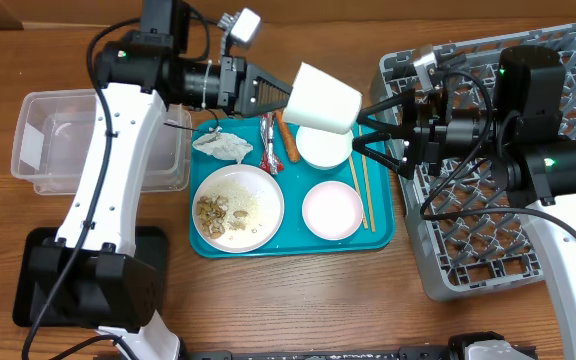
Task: Sort waste into correct bins and load items into the dishwasher
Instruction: 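Grasp the white cup with the left gripper and lift it, then hand the white cup from the left gripper to the right gripper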
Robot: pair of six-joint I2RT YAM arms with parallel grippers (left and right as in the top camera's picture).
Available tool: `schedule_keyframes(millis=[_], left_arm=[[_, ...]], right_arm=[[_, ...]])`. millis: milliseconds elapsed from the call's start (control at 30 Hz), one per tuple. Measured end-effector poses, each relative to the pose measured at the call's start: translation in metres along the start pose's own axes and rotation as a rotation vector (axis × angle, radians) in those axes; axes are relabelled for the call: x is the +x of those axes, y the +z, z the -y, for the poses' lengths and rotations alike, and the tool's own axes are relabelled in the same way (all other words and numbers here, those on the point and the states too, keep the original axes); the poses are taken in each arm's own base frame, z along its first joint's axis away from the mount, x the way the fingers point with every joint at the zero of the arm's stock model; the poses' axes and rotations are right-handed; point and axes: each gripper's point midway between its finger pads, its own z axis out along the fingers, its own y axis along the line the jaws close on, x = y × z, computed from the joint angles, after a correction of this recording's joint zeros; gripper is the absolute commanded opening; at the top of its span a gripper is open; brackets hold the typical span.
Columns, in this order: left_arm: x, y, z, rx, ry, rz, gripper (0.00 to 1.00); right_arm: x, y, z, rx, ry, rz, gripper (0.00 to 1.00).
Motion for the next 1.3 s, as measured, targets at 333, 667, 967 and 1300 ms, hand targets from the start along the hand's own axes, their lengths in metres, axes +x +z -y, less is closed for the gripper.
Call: schedule_keyframes(millis=[333, 667, 967, 1300], left_arm=[[0.003, 0.008, 0.002, 0.009, 0.002, -0.02, 0.04], [0.005, 0.008, 0.007, 0.038, -0.003, -0.024, 0.04], [-0.003, -0.009, 0.005, 0.036, -0.005, 0.019, 0.04], [0.015, 0.029, 0.013, 0.055, 0.002, -0.077, 0.04]], right_arm=[[-0.007, 0.0, 0.006, 0.035, -0.04, 0.018, 0.79], [-0.009, -0.001, 0.022, 0.118, -0.004, 0.026, 0.79], [-0.011, -0.001, 0.022, 0.117, -0.016, 0.032, 0.88], [-0.016, 0.0, 0.006, 0.028, -0.069, 0.038, 0.87]])
